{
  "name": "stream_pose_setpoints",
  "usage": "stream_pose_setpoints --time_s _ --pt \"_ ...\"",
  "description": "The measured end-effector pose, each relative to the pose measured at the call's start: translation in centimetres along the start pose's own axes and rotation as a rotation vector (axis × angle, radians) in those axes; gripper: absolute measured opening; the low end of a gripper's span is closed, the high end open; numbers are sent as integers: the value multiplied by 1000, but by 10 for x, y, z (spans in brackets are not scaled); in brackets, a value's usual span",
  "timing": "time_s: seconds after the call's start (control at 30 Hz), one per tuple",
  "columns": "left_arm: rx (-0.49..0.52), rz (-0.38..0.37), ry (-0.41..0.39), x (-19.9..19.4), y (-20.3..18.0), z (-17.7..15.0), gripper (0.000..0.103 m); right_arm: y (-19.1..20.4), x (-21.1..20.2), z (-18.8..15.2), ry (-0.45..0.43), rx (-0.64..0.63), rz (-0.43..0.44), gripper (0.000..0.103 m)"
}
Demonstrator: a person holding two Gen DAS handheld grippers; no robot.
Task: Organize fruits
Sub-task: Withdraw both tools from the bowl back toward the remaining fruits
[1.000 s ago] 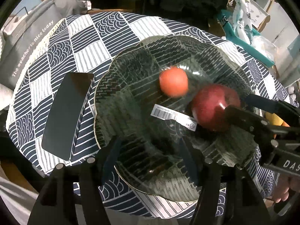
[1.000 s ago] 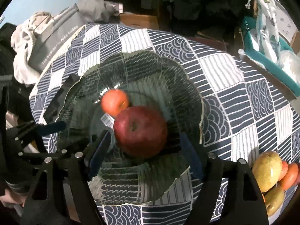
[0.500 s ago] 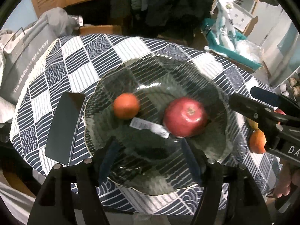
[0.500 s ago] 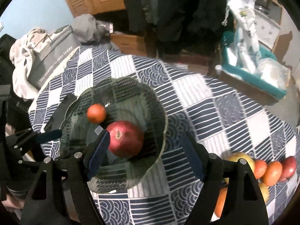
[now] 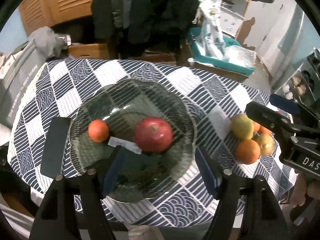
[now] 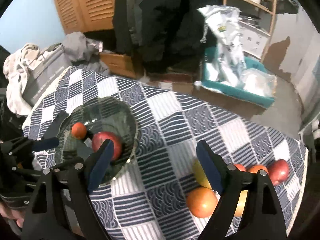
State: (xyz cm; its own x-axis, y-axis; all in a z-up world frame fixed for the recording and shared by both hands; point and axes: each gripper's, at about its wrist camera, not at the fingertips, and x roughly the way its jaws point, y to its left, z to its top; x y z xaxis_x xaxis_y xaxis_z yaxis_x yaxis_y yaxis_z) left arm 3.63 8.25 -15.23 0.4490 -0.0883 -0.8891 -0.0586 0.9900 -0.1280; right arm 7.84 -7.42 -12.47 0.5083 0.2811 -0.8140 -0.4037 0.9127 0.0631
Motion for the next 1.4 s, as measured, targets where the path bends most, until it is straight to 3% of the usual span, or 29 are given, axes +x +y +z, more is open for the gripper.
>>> stream_pose_setpoints --time_s 0.17,0.6,0.93,1.13,1.4 --pt "30 -12 -40 -15 -20 3 80 -16 -22 -7 -28 20 -34 85" --pt "87 -59 -84 -38 -65 6 81 -61 -79 -28 -104 93 -91 87" --pt "123 -91 -171 -69 -99 10 81 -97 -126 -42 -235 179 -136 87" --pt "141 -114 -235 -87 -117 12 86 -117 -155 -52 -290 192 -196 87" --pt "184 -140 -223 -81 -147 11 87 -142 -171 -69 -295 194 -281 87"
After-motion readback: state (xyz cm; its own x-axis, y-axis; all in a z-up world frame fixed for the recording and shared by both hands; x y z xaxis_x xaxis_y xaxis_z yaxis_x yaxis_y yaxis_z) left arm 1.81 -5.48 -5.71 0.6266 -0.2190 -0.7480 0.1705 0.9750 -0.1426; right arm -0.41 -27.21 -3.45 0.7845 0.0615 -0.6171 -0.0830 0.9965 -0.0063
